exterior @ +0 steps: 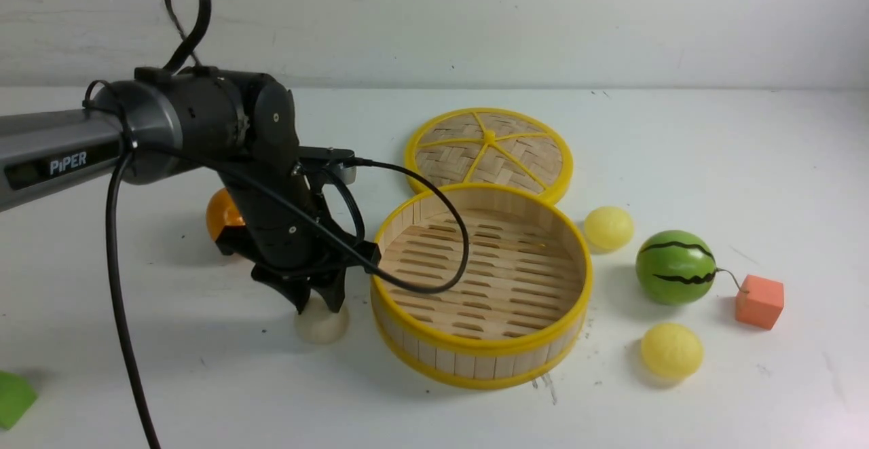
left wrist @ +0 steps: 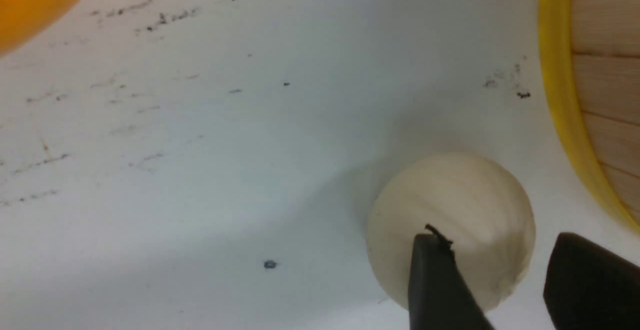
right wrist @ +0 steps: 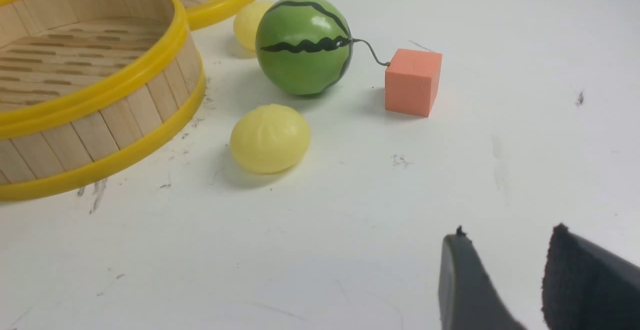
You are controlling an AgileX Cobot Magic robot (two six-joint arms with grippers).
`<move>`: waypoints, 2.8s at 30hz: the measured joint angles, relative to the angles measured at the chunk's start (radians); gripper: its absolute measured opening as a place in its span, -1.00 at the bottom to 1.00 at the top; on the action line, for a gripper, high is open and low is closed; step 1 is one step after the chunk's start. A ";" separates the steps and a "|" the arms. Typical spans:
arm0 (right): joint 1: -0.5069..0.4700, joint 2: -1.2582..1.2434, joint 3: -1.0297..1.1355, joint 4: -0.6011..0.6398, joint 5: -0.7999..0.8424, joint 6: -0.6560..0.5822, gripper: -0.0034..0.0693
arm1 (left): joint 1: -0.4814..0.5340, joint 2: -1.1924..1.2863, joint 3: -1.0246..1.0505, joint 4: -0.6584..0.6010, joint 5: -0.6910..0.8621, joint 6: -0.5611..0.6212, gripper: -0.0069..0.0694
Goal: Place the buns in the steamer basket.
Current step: Use the left arm to grab a steamed stuffed bun, then use the left arm to put the steamed stuffed bun into the steamer, then use the right arm to grab a steamed stuffed bun
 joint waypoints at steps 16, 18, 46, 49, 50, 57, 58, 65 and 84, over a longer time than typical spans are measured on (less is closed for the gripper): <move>0.000 0.000 0.000 0.000 0.000 0.000 -0.24 | 0.000 -0.046 -0.023 0.000 0.085 0.026 -0.01; 0.000 0.000 0.000 0.000 0.000 0.000 -0.24 | 0.000 -0.046 -0.007 0.000 0.070 0.027 0.00; 0.000 0.000 0.000 0.000 0.000 0.000 -0.24 | 0.000 0.040 -0.007 0.039 -0.015 0.030 -0.68; 0.000 0.000 0.000 0.000 0.000 0.000 -0.24 | 0.000 0.036 -0.012 0.055 -0.010 0.031 -0.83; 0.000 0.000 0.000 0.000 0.000 0.000 -0.24 | 0.000 0.025 -0.023 0.068 0.002 0.030 -0.83; 0.000 0.000 0.000 0.000 0.000 0.000 -0.24 | -0.054 -0.117 -0.111 0.012 0.019 0.072 -0.83; 0.000 0.000 0.000 0.000 0.000 0.000 -0.24 | -0.078 -0.123 -0.138 -0.006 0.015 0.098 -0.83; 0.000 0.000 0.000 0.000 0.000 0.000 -0.24 | -0.149 0.040 -0.259 0.009 -0.062 0.120 -0.83; 0.000 0.000 0.000 0.000 0.000 0.000 -0.24 | -0.150 0.162 -0.497 0.109 0.163 -0.013 0.44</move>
